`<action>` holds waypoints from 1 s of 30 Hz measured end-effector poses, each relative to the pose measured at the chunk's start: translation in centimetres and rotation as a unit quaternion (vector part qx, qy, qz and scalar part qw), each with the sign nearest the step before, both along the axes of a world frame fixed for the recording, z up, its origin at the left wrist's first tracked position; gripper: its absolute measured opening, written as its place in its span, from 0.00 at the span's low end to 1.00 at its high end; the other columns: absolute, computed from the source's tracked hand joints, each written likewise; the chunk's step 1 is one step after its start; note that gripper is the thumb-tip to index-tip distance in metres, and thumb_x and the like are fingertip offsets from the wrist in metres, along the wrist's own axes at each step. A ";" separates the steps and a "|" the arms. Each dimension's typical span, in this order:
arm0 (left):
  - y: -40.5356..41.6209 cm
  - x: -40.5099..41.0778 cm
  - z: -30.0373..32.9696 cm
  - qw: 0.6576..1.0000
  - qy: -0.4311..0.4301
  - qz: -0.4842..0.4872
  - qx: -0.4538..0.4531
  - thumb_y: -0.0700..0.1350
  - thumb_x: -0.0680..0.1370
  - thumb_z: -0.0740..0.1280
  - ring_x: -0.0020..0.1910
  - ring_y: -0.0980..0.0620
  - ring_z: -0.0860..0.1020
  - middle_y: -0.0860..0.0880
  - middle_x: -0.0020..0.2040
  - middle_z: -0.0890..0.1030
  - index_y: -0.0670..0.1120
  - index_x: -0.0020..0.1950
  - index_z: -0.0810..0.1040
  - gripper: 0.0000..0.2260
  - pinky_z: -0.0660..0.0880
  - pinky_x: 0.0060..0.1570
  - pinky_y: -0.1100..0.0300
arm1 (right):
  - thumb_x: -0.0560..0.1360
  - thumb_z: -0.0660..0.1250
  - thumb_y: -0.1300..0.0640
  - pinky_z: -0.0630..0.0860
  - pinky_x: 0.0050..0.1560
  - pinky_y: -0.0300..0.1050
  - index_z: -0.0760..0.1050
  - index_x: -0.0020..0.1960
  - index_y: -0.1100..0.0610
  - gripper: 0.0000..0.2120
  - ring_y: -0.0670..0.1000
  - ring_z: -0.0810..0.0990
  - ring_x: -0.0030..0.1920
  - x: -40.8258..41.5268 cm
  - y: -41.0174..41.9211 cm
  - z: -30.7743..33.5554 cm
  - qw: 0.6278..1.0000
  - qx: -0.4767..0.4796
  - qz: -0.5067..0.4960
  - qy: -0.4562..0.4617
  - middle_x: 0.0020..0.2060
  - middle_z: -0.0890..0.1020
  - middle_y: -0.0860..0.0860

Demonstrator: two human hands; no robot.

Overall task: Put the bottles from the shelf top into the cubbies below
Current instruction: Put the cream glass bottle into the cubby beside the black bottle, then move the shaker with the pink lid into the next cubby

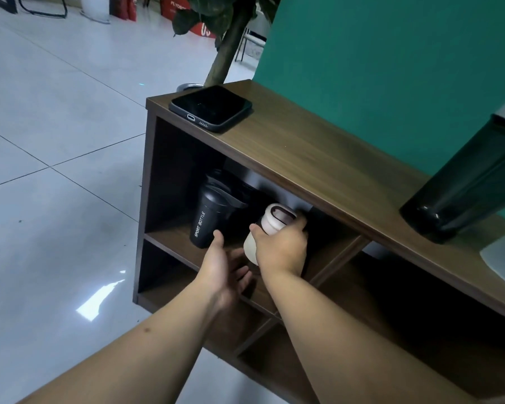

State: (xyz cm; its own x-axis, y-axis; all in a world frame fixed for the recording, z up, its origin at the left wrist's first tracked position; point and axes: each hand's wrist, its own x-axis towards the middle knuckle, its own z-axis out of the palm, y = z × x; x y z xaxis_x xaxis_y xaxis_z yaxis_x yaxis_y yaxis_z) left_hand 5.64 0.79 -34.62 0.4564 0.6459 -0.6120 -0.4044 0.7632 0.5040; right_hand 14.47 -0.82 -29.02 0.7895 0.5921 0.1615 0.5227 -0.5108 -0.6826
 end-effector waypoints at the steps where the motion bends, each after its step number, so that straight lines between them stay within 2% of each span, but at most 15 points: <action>1: 0.0 0.0 -0.1 1.000 -0.001 -0.009 0.002 0.74 0.76 0.55 0.72 0.43 0.71 0.41 0.72 0.77 0.40 0.68 0.79 0.41 0.71 0.71 0.48 | 0.67 0.81 0.46 0.77 0.54 0.52 0.66 0.69 0.60 0.40 0.65 0.81 0.60 0.1 -0.2 0.0 1.000 0.001 -0.002 0.005 0.63 0.78 0.63; 5: -0.6 0.1 0.4 1.000 -0.022 -0.020 0.010 0.72 0.78 0.55 0.76 0.43 0.68 0.42 0.78 0.71 0.42 0.74 0.74 0.40 0.70 0.72 0.48 | 0.67 0.81 0.46 0.76 0.55 0.52 0.63 0.72 0.59 0.43 0.64 0.80 0.62 0.1 -0.9 0.5 1.000 -0.007 0.012 0.023 0.64 0.78 0.63; 7: -0.9 0.1 0.8 0.999 -0.034 -0.015 0.016 0.72 0.78 0.55 0.75 0.45 0.70 0.44 0.78 0.72 0.44 0.76 0.74 0.39 0.72 0.69 0.50 | 0.67 0.81 0.45 0.77 0.57 0.54 0.58 0.77 0.58 0.48 0.65 0.80 0.63 -0.2 -1.4 0.6 0.999 -0.022 0.028 0.041 0.67 0.76 0.64; 9: -1.7 0.0 1.5 0.998 -0.046 -0.015 0.030 0.71 0.79 0.54 0.69 0.45 0.77 0.43 0.70 0.81 0.43 0.70 0.79 0.37 0.76 0.62 0.52 | 0.69 0.80 0.46 0.76 0.61 0.55 0.51 0.81 0.55 0.52 0.66 0.77 0.66 -1.0 -2.6 0.9 0.997 -0.025 0.043 0.051 0.72 0.70 0.64; 12: -3.4 -0.6 3.2 0.997 -0.065 -0.003 0.038 0.68 0.81 0.54 0.59 0.41 0.84 0.40 0.57 0.88 0.40 0.65 0.82 0.35 0.78 0.61 0.46 | 0.73 0.76 0.48 0.74 0.63 0.52 0.48 0.82 0.52 0.49 0.62 0.76 0.68 -2.9 -5.4 1.4 0.996 -0.025 0.077 0.030 0.74 0.67 0.60; 14: -5.1 -1.3 4.8 0.998 -0.046 0.007 0.050 0.65 0.82 0.56 0.47 0.43 0.87 0.42 0.46 0.89 0.40 0.64 0.81 0.31 0.81 0.47 0.49 | 0.74 0.74 0.48 0.78 0.63 0.53 0.54 0.81 0.49 0.42 0.58 0.78 0.66 -4.1 -7.9 2.0 0.994 -0.025 0.100 0.030 0.71 0.72 0.56; 16: -7.0 -2.1 6.9 0.997 -0.005 0.008 0.075 0.63 0.83 0.57 0.35 0.47 0.87 0.44 0.37 0.88 0.41 0.62 0.79 0.27 0.80 0.34 0.55 | 0.74 0.73 0.48 0.80 0.60 0.53 0.66 0.75 0.46 0.32 0.53 0.82 0.60 -4.5 -11.0 4.0 0.992 -0.010 0.120 0.046 0.63 0.80 0.52; 17: -8.1 -2.4 8.0 0.996 0.011 -0.003 0.092 0.63 0.84 0.57 0.34 0.48 0.87 0.44 0.38 0.88 0.42 0.60 0.79 0.25 0.80 0.32 0.56 | 0.75 0.72 0.49 0.81 0.57 0.51 0.72 0.71 0.47 0.25 0.50 0.83 0.55 -4.4 -12.4 5.3 0.991 0.001 0.128 0.051 0.57 0.83 0.50; 18: -9.2 -2.7 9.1 0.994 0.010 -0.015 0.106 0.62 0.84 0.57 0.38 0.48 0.88 0.42 0.44 0.89 0.43 0.60 0.79 0.24 0.81 0.33 0.55 | 0.75 0.72 0.49 0.82 0.54 0.50 0.76 0.66 0.47 0.20 0.47 0.84 0.49 -4.0 -14.0 6.9 0.990 0.015 0.129 0.048 0.51 0.84 0.47; 20: -11.4 -3.4 11.7 0.992 -0.010 -0.040 0.119 0.62 0.83 0.59 0.54 0.41 0.86 0.37 0.59 0.85 0.44 0.62 0.80 0.24 0.83 0.47 0.47 | 0.74 0.73 0.50 0.82 0.49 0.47 0.81 0.57 0.48 0.12 0.44 0.83 0.42 -2.5 -17.0 10.7 0.992 0.058 0.112 0.025 0.42 0.84 0.45; 21: -12.5 -3.5 13.3 0.991 -0.019 -0.050 0.125 0.63 0.82 0.60 0.59 0.38 0.83 0.37 0.63 0.82 0.44 0.63 0.80 0.24 0.81 0.52 0.43 | 0.74 0.73 0.50 0.82 0.48 0.46 0.81 0.55 0.48 0.10 0.43 0.83 0.41 -1.5 -18.5 13.0 0.992 0.086 0.097 0.005 0.41 0.84 0.45; 23: -13.9 -3.4 15.7 0.989 -0.029 -0.059 0.136 0.63 0.82 0.61 0.63 0.37 0.80 0.39 0.66 0.81 0.45 0.64 0.81 0.24 0.80 0.55 0.41 | 0.74 0.74 0.51 0.80 0.47 0.42 0.80 0.55 0.48 0.10 0.42 0.81 0.43 0.8 -20.3 16.9 0.987 0.140 0.068 -0.040 0.44 0.83 0.45; 26: -14.8 -1.5 20.1 0.983 -0.049 -0.064 0.164 0.62 0.82 0.61 0.66 0.39 0.78 0.41 0.71 0.78 0.45 0.68 0.79 0.25 0.79 0.59 0.38 | 0.73 0.75 0.52 0.76 0.50 0.41 0.75 0.63 0.49 0.20 0.45 0.80 0.50 4.9 -21.2 21.9 0.978 0.198 0.019 -0.062 0.56 0.77 0.49; 28: -14.8 0.4 23.1 0.979 -0.062 -0.066 0.181 0.61 0.83 0.60 0.70 0.39 0.75 0.43 0.76 0.73 0.46 0.71 0.77 0.25 0.76 0.63 0.37 | 0.71 0.77 0.51 0.76 0.60 0.49 0.69 0.70 0.48 0.31 0.51 0.79 0.59 7.0 -20.6 24.0 0.974 0.224 -0.008 -0.041 0.64 0.75 0.51; 30: -14.6 2.6 25.5 0.976 -0.072 -0.083 0.190 0.63 0.83 0.58 0.74 0.36 0.71 0.47 0.81 0.68 0.49 0.76 0.73 0.27 0.75 0.65 0.35 | 0.69 0.78 0.51 0.70 0.70 0.52 0.63 0.76 0.47 0.40 0.54 0.72 0.70 8.2 -19.6 25.3 0.973 0.229 -0.009 -0.037 0.72 0.72 0.52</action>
State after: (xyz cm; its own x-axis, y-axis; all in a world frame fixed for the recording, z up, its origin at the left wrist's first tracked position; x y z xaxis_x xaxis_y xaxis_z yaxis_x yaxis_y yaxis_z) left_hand 8.26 -13.82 -9.14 0.6378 0.7233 -0.2647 -0.3792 0.5940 0.7095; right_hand 22.67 -20.44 -3.75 0.7757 0.4309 0.4612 0.5724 -0.1725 -0.8016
